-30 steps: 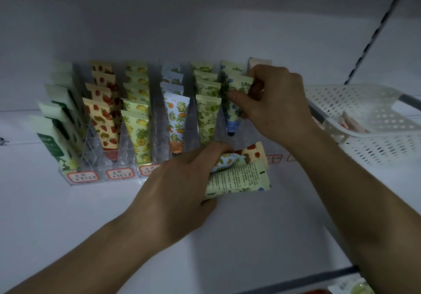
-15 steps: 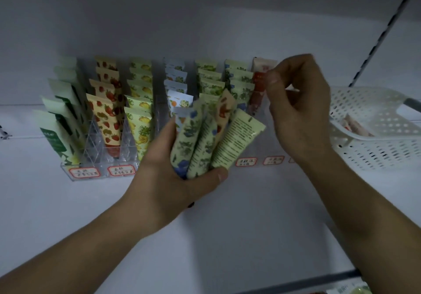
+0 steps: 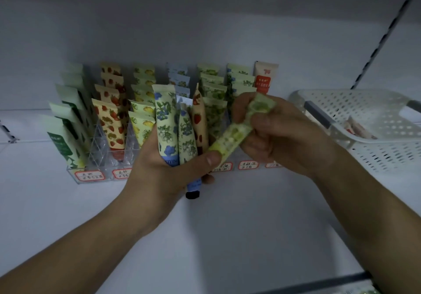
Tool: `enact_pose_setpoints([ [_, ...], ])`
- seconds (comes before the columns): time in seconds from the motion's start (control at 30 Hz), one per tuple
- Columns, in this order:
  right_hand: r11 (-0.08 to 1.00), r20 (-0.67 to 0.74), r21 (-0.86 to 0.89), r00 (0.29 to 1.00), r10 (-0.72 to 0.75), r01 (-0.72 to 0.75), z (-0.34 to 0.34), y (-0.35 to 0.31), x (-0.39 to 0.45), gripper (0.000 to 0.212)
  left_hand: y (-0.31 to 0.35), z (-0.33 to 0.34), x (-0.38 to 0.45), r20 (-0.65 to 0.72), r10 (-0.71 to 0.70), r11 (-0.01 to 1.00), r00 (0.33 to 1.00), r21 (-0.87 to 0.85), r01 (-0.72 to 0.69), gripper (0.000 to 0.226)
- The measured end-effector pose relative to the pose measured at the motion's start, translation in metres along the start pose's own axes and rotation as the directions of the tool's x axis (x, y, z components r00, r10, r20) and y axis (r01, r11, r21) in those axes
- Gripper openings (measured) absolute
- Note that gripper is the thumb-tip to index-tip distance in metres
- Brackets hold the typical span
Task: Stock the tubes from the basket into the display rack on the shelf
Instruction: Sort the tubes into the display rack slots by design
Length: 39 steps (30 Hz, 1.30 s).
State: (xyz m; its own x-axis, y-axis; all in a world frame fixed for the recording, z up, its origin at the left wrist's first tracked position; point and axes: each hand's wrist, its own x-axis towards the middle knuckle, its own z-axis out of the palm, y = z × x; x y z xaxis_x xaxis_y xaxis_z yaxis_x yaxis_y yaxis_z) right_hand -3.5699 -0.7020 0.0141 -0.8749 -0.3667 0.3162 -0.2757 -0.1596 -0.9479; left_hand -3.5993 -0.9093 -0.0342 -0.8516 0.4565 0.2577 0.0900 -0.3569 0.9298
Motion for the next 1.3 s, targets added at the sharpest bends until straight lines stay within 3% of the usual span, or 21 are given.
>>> enact_pose_setpoints([
  [0.03,1.000,-0.064,-0.029,0.998,-0.009,0.007,0.001,0.001,0.001,0.004,0.000,0.000,0.000,0.000,-0.002,1.000,1.000,-0.004,0.002,0.060],
  [0.1,0.999,-0.184,-0.037,0.983,-0.004,-0.003,0.003,0.005,0.002,0.017,0.000,0.002,0.000,-0.014,0.004,1.000,1.000,0.008,-0.004,0.052],
  [0.2,1.000,-0.208,-0.020,0.978,0.008,-0.013,0.004,0.006,0.004,0.010,-0.001,0.001,0.001,-0.021,0.031,0.999,0.999,0.027,-0.030,0.038],
  [0.37,0.992,-0.247,-0.128,0.969,-0.025,-0.007,0.005,0.008,0.004,0.044,0.003,0.004,0.000,-0.061,0.116,0.973,0.991,0.207,-0.101,0.057],
  [0.6,0.968,-0.467,-0.220,0.858,-0.215,0.122,0.000,0.006,0.008,0.023,0.008,0.004,-0.006,-0.073,0.292,0.860,0.954,0.457,-0.228,0.046],
  [0.77,0.960,-0.509,-0.231,0.822,-0.256,0.157,-0.003,0.000,0.007,0.025,0.010,0.002,-0.007,0.069,0.398,0.715,0.915,0.601,-0.356,0.057],
  [0.87,0.975,-0.532,-0.172,0.819,-0.212,0.140,-0.001,0.002,0.008,0.031,0.017,-0.001,-0.013,0.172,0.368,0.624,0.914,0.682,-0.380,0.051],
  [0.97,0.983,-0.546,-0.148,0.821,-0.170,0.105,0.000,0.005,0.009,0.036,0.029,-0.013,-0.019,0.418,0.318,0.378,0.851,0.767,-0.519,0.051],
  [1.1,0.977,-0.529,-0.194,0.830,-0.177,0.085,0.001,0.009,0.009,0.039,0.031,-0.033,-0.024,0.538,0.232,0.145,0.810,0.805,-0.576,0.046],
  [1.13,0.978,-0.528,-0.190,0.831,-0.175,0.085,0.002,0.009,0.009,0.039,0.028,-0.038,-0.025,0.529,0.210,0.131,0.822,0.818,-0.560,0.046],
  [1.23,0.990,-0.535,-0.119,0.836,-0.123,0.070,0.003,0.010,0.010,0.037,0.018,-0.043,-0.030,0.435,0.163,0.228,0.885,0.856,-0.463,0.049],
  [1.3,0.996,-0.534,-0.082,0.842,-0.081,0.043,0.004,0.010,0.011,0.035,0.013,-0.042,-0.030,0.412,0.148,0.241,0.899,0.866,-0.437,0.054],
])
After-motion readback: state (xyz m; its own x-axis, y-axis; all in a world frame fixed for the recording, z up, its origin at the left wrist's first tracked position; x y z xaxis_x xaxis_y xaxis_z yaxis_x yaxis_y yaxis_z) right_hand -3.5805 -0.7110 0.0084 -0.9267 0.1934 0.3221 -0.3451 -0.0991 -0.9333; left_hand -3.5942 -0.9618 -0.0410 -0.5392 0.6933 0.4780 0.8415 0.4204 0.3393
